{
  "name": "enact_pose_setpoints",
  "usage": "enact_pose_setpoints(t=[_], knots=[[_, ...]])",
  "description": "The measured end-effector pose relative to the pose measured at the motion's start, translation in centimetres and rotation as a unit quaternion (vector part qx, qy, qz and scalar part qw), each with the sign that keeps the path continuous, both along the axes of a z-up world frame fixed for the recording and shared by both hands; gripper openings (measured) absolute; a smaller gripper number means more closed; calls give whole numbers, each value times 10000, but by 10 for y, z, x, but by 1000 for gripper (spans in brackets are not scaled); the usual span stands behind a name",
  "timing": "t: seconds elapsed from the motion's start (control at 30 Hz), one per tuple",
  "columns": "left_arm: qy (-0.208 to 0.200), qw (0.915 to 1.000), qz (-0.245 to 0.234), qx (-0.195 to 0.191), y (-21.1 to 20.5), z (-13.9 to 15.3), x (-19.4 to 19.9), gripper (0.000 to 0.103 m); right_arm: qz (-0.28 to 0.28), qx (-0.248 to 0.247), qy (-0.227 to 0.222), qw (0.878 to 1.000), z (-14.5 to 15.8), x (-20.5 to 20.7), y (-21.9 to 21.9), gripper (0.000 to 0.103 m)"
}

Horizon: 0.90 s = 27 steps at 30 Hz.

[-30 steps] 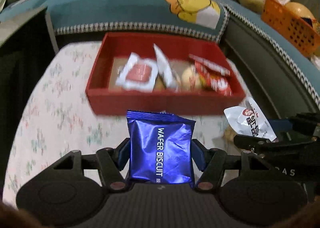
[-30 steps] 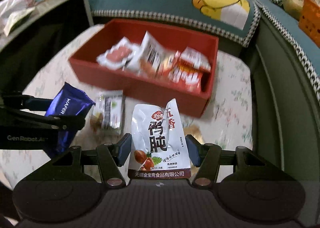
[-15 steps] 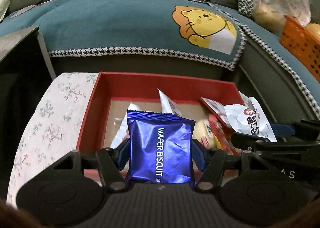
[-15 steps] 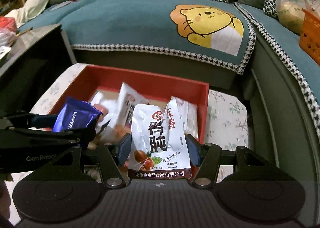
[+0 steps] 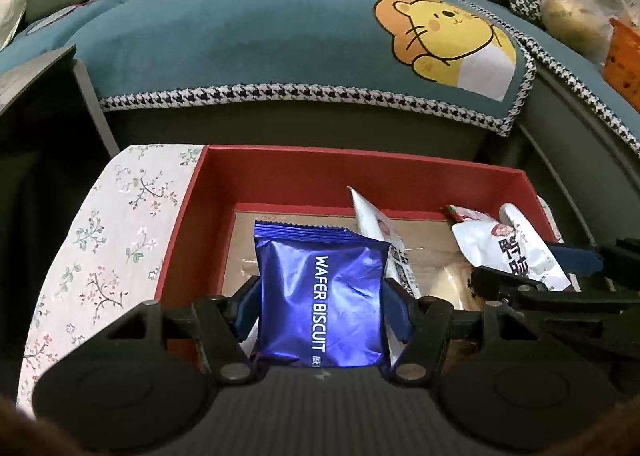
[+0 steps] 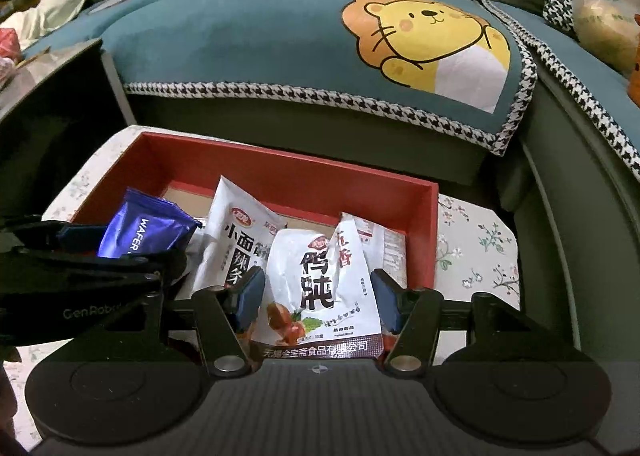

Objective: Organize snacks
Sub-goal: 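Open both tools to drop the wafer pack and wonton bag into the box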

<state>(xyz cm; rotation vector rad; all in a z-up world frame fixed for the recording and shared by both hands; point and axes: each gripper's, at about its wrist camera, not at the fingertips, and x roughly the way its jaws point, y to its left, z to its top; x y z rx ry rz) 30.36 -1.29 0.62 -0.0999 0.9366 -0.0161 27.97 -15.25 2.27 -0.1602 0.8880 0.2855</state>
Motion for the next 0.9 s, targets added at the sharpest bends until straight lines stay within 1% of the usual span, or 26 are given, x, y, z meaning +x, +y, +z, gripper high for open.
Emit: enact_pose_setpoints(t=[0.13,0.3,0.43,0.57,0.8,0.9], knots=[[6,9999,8,102,-1,-2,1,103,59,-169,-92,9998,-2,0,5,66],[53,9999,14,113,-1,-4,1,103,80,-324,-150,9993,-3,0,9,68],[29,9999,35,134,1,-1,0,103,60,-377,-191,9991,-2,-1,9,71],[-7,9999,67,146,3,2,-2,103,42,-404,-269,9988,2,-2,8,77],[-103,9998,84,125,5,10,-7,103,27,-421,-388,9984,10,-5,7,79],[-148,9998,81,80,7,15,-10,103,12,-442,-452,9980,14,-8,7,82]])
